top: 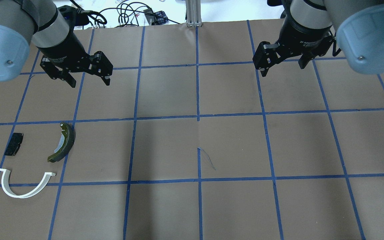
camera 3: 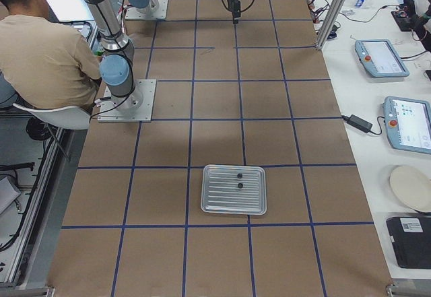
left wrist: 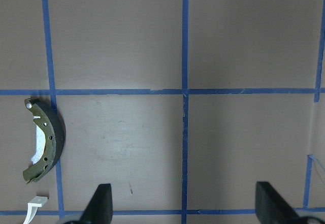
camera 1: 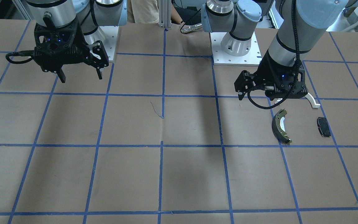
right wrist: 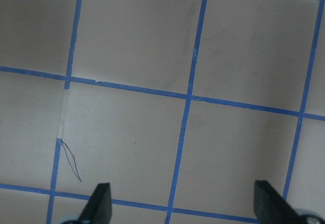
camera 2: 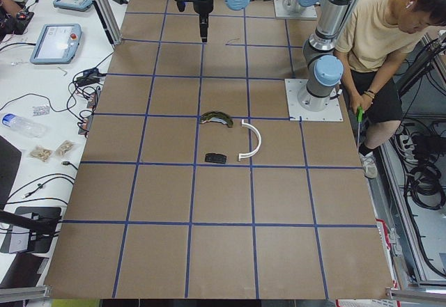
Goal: Place bearing gear from tray to pile
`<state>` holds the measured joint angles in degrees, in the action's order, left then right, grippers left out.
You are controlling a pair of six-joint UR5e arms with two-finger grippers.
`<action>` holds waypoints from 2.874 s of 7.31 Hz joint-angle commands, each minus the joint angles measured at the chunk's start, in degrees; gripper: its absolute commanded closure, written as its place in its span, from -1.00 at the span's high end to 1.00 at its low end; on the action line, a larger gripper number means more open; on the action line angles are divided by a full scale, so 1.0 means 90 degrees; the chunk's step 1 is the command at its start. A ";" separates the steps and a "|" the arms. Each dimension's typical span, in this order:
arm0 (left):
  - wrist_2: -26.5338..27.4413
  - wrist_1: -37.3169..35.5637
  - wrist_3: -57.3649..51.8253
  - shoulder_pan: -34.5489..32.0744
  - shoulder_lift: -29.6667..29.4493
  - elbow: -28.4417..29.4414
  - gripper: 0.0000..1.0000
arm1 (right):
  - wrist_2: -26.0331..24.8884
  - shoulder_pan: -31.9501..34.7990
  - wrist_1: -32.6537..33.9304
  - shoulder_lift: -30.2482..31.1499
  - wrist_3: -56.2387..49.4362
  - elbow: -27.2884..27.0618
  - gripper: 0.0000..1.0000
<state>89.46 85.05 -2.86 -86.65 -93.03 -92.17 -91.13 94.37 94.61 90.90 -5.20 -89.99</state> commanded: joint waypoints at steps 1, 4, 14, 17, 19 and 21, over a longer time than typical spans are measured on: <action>0.0001 0.0003 -0.0014 -0.0001 0.0043 -0.0003 1.00 | -0.0002 -0.0036 -0.0005 0.0007 -0.0008 -0.0001 1.00; 0.0001 -0.0006 -0.0073 0.0009 0.0005 -0.0013 1.00 | -0.0051 -0.1269 0.0112 -0.0060 -0.2003 -0.0011 1.00; 0.0021 0.0003 -0.0122 0.0028 0.0062 -0.0013 1.00 | -0.0090 -0.5072 0.2513 -0.2567 -0.7213 -0.0001 1.00; 0.0001 -0.0016 -0.0112 0.0019 -0.0005 -0.0013 1.00 | -0.0476 -0.5855 0.3136 -0.3632 -0.8355 0.0067 1.00; 0.0011 -0.0006 -0.0112 0.0019 0.0043 -0.0013 1.00 | -0.0578 -0.5876 0.3364 -0.3946 -0.8785 0.0194 1.00; 0.0001 -0.0026 -0.0112 0.0019 -0.0015 0.0026 1.00 | -0.0578 -0.5876 0.3364 -0.4113 -0.9419 0.0204 1.00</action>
<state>89.49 84.90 -3.83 -86.48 -92.82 -92.13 -96.29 41.53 124.69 54.80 -86.44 -88.28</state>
